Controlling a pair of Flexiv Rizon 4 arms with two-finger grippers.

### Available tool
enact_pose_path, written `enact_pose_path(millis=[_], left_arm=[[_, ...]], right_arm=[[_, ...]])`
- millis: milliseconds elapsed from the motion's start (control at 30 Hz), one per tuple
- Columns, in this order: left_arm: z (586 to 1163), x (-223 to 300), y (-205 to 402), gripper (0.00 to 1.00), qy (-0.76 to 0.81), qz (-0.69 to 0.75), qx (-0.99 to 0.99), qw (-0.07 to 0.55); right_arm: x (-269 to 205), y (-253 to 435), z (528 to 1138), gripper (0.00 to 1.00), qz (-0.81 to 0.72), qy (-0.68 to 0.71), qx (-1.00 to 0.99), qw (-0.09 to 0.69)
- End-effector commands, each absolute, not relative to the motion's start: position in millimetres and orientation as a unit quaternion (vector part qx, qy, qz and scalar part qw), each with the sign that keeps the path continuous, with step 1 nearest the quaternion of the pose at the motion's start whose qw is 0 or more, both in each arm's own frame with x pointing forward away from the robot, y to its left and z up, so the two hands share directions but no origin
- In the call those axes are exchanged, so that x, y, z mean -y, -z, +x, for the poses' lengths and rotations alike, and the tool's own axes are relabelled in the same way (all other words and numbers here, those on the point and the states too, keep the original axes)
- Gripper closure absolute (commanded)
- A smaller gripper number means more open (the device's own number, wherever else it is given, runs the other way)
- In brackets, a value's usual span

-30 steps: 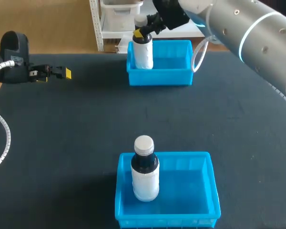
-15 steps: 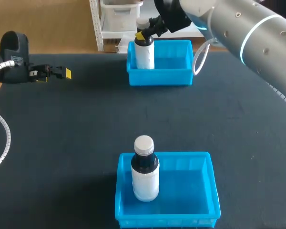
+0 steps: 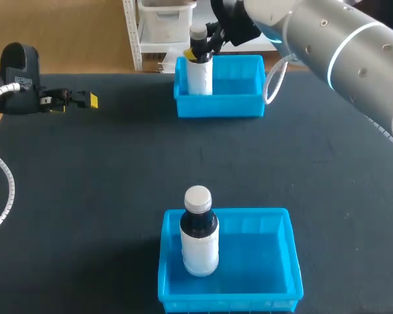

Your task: Pick up the bottle, and place it in the far bin if it is heavy, or in the near bin if it is light.

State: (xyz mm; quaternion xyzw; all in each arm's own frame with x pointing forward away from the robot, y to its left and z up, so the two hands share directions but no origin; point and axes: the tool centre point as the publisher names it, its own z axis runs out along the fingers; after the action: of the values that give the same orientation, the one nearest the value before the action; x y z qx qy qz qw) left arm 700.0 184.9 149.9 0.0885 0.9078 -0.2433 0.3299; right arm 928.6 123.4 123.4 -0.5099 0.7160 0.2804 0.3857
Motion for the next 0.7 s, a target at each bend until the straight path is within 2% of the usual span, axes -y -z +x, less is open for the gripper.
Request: enact_pose_path(millis=[33, 300, 700], left_arm=[[700, -185, -150, 0.0, 0.243, 0.088, -0.908, 0.33], [700, -185, -150, 0.0, 0.243, 0.088, -0.908, 0.33], [700, -185, -150, 0.0, 0.243, 0.088, -0.908, 0.33]], right_arm=[[-126, -122, 942, 0.0, -0.568, -0.401, -0.659, 0.285], [-105, -123, 945, 0.0, -0.558, -0.384, -0.682, 0.277], [-28, -145, 929, 0.0, -0.514, -0.343, -0.727, 0.298]])
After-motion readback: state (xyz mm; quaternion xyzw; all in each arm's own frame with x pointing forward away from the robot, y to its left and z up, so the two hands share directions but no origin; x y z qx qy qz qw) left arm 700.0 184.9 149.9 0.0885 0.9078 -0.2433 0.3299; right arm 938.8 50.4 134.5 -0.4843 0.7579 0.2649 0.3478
